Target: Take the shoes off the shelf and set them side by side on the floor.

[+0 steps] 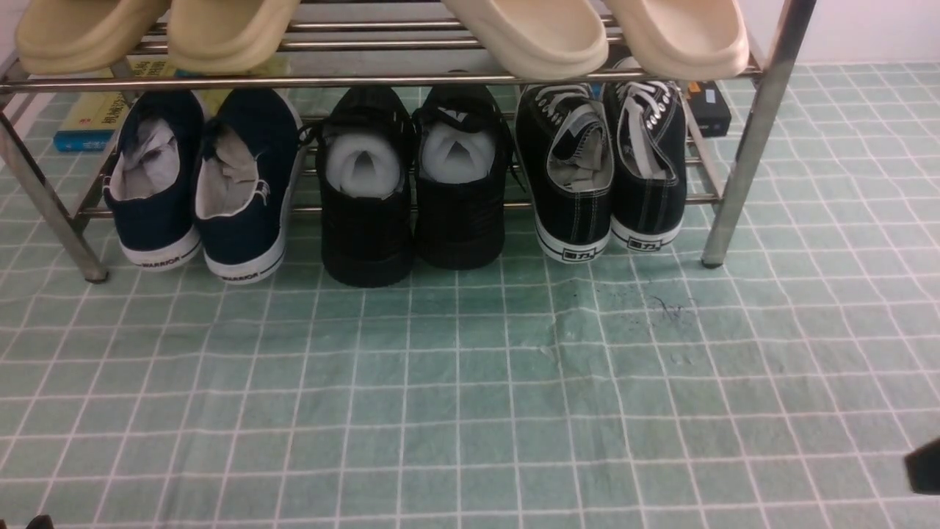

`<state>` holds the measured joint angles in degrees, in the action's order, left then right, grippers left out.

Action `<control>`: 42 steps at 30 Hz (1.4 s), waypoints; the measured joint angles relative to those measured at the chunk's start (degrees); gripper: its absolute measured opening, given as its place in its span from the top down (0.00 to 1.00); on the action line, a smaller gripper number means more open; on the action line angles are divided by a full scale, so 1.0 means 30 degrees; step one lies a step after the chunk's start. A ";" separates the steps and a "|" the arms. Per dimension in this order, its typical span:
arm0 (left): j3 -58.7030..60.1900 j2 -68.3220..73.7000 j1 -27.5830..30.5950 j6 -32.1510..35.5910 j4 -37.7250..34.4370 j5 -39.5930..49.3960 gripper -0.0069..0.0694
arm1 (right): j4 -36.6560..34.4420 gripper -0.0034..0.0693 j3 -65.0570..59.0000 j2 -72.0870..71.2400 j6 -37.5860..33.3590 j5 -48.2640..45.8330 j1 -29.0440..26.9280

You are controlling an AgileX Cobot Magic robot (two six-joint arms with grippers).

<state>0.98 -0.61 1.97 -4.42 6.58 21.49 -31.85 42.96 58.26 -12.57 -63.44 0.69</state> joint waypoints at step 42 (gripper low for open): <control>0.0000 0.0000 0.0000 0.0000 0.0024 0.0000 0.59 | 1.2805 0.42 2.0434 1.8086 0.7397 0.4478 1.1228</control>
<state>0.98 -0.61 1.97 -4.42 6.65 21.49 6.57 104.26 112.52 9.62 -50.01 34.37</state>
